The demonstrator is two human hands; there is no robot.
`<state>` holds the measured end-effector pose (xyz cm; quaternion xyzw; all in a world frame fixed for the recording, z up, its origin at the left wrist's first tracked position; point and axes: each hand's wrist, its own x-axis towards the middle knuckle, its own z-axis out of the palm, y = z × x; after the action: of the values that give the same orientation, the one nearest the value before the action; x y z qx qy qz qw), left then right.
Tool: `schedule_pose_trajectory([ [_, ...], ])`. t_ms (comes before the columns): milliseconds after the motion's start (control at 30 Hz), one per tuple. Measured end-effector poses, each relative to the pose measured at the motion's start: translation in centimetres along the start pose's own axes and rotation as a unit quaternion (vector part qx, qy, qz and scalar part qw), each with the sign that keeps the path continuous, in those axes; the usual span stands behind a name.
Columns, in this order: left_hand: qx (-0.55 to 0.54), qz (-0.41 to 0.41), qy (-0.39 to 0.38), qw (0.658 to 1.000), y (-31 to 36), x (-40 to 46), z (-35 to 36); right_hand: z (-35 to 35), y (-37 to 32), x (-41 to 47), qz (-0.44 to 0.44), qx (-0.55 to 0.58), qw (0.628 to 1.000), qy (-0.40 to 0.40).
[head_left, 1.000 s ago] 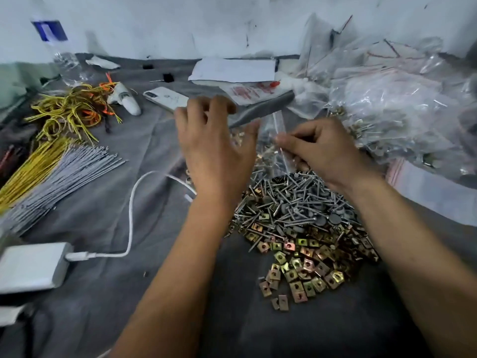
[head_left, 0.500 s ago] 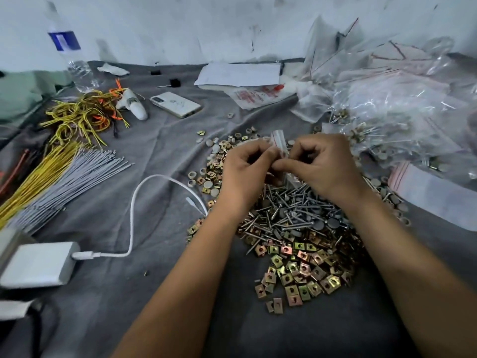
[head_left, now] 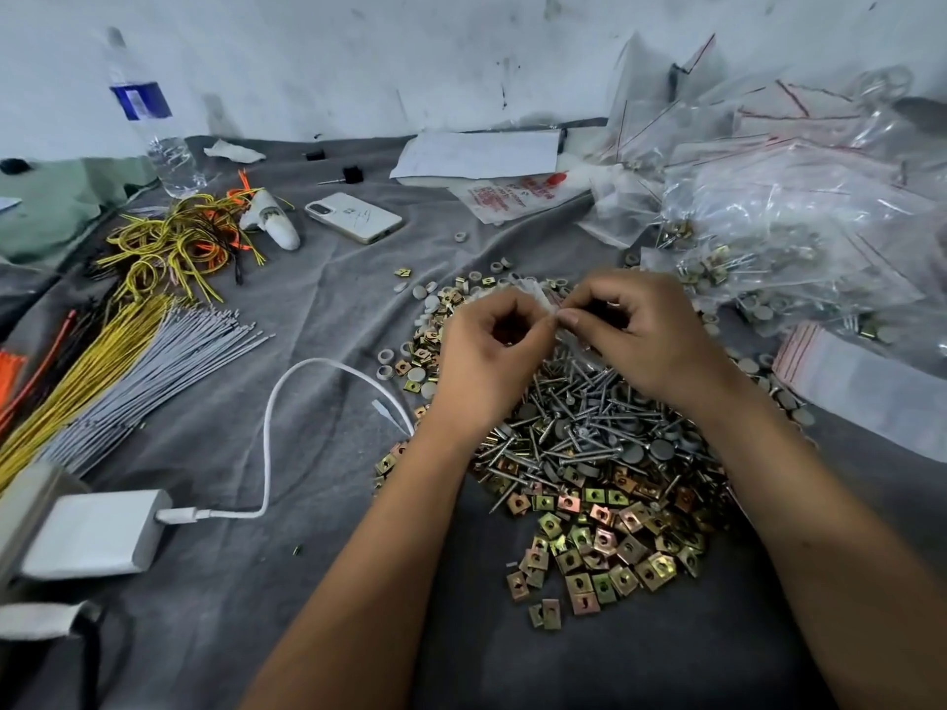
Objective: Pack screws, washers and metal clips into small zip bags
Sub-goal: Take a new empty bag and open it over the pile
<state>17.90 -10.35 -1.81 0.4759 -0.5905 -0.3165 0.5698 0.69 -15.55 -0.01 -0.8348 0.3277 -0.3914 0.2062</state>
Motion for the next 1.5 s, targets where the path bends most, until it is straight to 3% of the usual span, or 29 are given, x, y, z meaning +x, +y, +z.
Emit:
schedule_pose_trajectory([
  [267,0.081,0.011,0.050,0.995,-0.3,0.2,0.2,1.0,-0.6,0.2,-0.042,-0.113,0.992,0.027],
  [467,0.141,0.060,0.051,0.987,-0.4,0.3,-0.2,1.1,-0.7,0.2,-0.054,-0.105,0.992,0.037],
  [700,0.048,0.045,-0.022,0.998,0.0,0.4,-1.2,0.5,-0.9,-0.3,-0.034,-0.029,0.999,0.023],
  [833,-0.036,0.011,-0.034,0.999,-0.1,0.5,-2.5,-1.3,0.4,-0.2,0.056,0.029,0.995,0.072],
  [1000,0.067,0.077,0.025,0.994,0.2,-0.2,-0.4,-0.5,0.0,-0.2,0.038,-0.006,0.996,0.081],
  [1167,0.083,0.124,0.084,0.985,0.1,-0.3,0.6,0.5,-0.6,-0.3,0.034,0.007,0.999,0.024],
  [1267,0.089,0.108,0.110,0.984,0.0,-0.5,0.9,0.7,-0.7,-0.2,0.026,0.018,0.998,0.062],
  [1367,0.155,0.060,0.087,0.982,-0.3,-0.5,1.4,0.7,-0.7,-0.3,0.015,0.027,0.996,0.083],
  [1500,0.178,0.085,0.105,0.975,-0.3,-0.3,1.3,0.8,-0.8,-0.2,0.019,0.050,0.993,0.110],
])
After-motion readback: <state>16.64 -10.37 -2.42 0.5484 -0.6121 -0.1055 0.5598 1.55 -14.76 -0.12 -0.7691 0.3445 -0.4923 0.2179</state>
